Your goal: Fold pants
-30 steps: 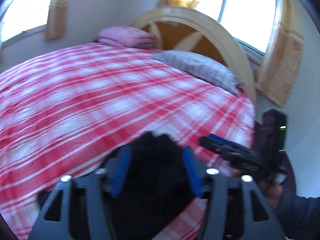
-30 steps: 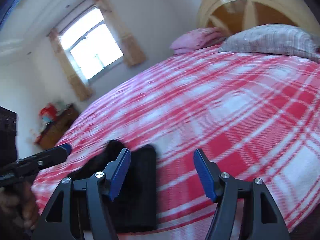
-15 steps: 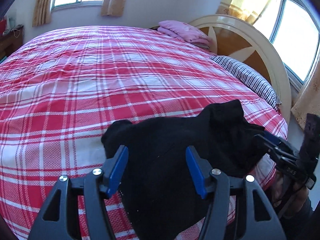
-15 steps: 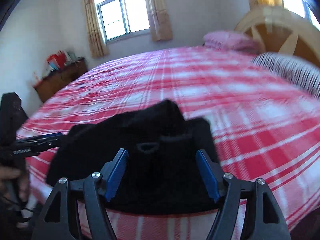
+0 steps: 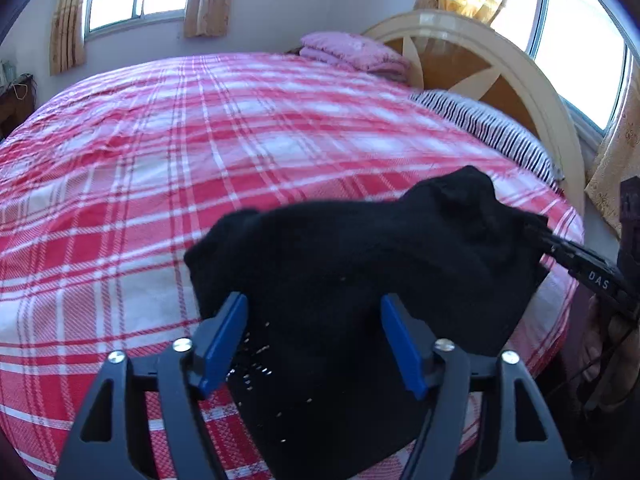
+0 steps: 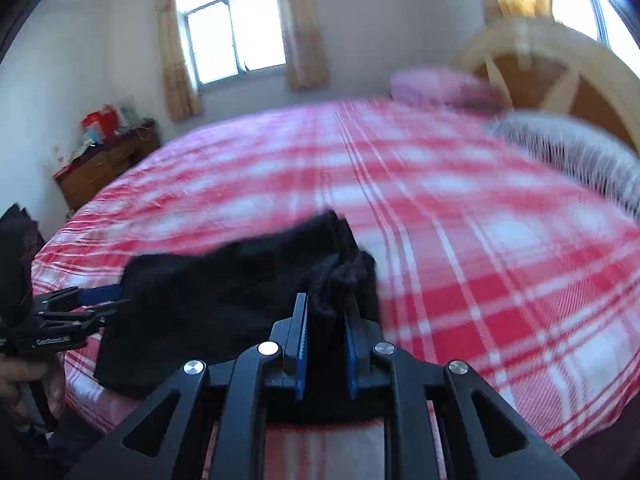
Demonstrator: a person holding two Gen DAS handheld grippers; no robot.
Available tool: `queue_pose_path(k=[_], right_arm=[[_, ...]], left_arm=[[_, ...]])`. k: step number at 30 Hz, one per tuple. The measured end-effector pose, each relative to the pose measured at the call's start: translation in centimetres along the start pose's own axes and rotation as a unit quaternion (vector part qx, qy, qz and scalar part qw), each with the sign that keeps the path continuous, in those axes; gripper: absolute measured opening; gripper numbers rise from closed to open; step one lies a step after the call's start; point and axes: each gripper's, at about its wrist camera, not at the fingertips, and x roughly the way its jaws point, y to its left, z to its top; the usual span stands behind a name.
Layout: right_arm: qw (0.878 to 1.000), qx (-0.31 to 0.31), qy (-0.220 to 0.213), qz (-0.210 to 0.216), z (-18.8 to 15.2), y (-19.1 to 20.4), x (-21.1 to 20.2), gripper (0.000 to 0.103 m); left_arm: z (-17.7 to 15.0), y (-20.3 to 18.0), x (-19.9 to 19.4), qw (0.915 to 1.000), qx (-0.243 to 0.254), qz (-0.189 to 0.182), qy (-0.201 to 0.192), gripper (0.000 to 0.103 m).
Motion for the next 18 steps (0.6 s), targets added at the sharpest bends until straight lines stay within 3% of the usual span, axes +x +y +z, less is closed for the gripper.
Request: queue_pose_path(k=[1,2,3,4,6,9,14,18], right_arm=[[1.000,0.007,0.003,0.004,-0.2,-0.4,0.2,0.021],[1.000,0.019,-0.004,-0.002,-0.1,-1.0,-0.1,0.037],[0.999,0.027,-0.012,-0.014,0.1,-1.3,-0.4,0.059],[0.999,0.038,-0.029,-0.018,0.5,-1.8,-1.1,0.062],[0.995,0.053,-0.082,-0.037,1.2,-2.5,-3.3,0.062],[0.993,0.022,-0.116,0.014,2.2,-1.1,-5.0,0.062],[0.993,-0.013,-0.069,0.091,2.0,1.8,-2.6,0.062],[0.996,-0.002,-0.013,0.087,1.1,0.9,0.4,0.062]], left_arm=[[-0.2,0.0,0.4,1.0000,0.001,0.003,0.009,0.073],[-0.4,0.0,0.6,0.9999,-0.001,0.003,0.011,0.073],[-0.5,0.0,0.5,0.9999,-0.002,0.003,0.009,0.073],[-0.6,0.0,0.3,1.0000,-0.002,0.003,0.008,0.073],[-0.5,0.1,0.2,1.0000,-0.006,0.002,0.006,0.073],[-0.6,0.0,0.1,1.0000,-0.007,0.003,0.006,0.073],[-0.6,-0.2,0.4,0.9999,0.000,0.013,0.007,0.074],[-0.6,-0.1,0.5,0.9999,0.001,0.013,0.010,0.077]])
